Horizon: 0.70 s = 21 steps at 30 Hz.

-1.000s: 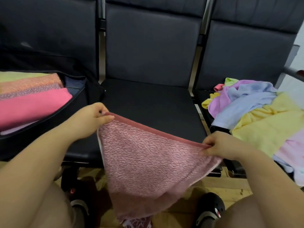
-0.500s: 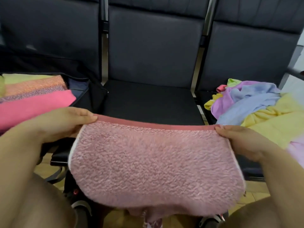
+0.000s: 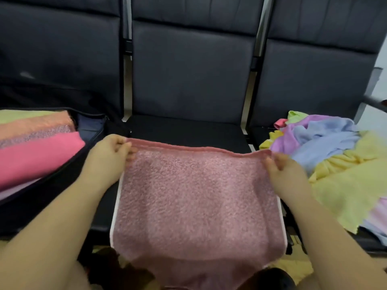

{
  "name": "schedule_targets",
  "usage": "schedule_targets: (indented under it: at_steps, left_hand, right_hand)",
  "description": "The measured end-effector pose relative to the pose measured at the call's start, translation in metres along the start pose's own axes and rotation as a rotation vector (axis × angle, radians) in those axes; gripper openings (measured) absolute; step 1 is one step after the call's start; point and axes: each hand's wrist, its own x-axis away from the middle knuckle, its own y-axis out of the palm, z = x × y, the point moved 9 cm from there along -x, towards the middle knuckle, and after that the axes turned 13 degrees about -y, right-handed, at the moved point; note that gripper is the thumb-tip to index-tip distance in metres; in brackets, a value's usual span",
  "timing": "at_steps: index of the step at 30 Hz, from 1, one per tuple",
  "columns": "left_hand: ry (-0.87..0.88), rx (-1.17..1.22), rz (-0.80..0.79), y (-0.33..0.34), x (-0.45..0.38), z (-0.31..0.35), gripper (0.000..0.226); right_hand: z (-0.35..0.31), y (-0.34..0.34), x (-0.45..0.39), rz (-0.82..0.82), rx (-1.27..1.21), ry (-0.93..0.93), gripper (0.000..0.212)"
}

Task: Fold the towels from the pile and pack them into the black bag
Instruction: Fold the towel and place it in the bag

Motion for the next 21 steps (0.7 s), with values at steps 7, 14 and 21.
schedule_targets:
  at_steps: [7,14,21]
  left_hand:
    - [0.032,-0.969,-0.233,0.102,0.027,-0.061,0.094]
    - [0.074,-1.115,-0.224,0.116,-0.009,-0.063,0.090]
    - [0.088,-1.089,-0.187,0.135,-0.062,-0.051,0.099]
  right_hand:
    - [0.016,0.121,0.031,-0.552,0.424,-0.052,0.087]
    - [0.019,0.135,0.000,-0.576,0.543,-0.104,0.114]
    - [0.028,0.156,-0.049,-0.580,0.547,-0.122,0.107]
